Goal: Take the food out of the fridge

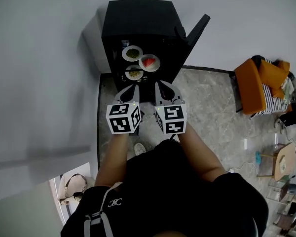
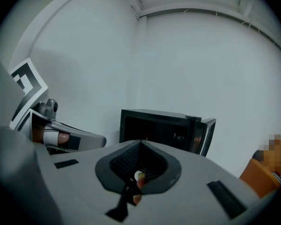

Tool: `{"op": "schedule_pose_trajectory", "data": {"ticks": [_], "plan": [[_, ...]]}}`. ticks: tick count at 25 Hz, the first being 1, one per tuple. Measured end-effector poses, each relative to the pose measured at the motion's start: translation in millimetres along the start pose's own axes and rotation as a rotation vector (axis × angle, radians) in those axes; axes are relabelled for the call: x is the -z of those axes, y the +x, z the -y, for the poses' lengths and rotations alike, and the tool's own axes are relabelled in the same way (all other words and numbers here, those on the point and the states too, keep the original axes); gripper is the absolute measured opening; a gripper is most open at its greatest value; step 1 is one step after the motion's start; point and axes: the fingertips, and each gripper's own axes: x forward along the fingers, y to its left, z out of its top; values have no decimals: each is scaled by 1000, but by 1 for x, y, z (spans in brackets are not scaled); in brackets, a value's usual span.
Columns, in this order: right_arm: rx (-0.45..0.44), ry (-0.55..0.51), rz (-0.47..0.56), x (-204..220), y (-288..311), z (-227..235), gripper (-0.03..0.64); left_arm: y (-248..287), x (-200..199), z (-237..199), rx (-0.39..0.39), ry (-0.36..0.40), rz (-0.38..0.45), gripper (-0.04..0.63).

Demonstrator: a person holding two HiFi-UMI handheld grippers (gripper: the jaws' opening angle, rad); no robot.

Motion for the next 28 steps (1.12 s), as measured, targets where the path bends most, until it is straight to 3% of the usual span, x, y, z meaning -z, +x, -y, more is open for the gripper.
{"op": "schedule_pose_trajectory", "data": {"ticks": [7,15,22,28], "plan": [[6,0,-29,16,20,19,-11,35,25,-3,18,-52,-78,-2],[-19,12,-39,20,51,56,-11,80,27,-14,-66,-87,-86,-2],[-34,16,-61,30,69,80,-11,118,46,-26,-80,-249,-128,0],[-28,27,-100,54,71,100,-11,151,78,-33,-105,-274,-177,0]]}}
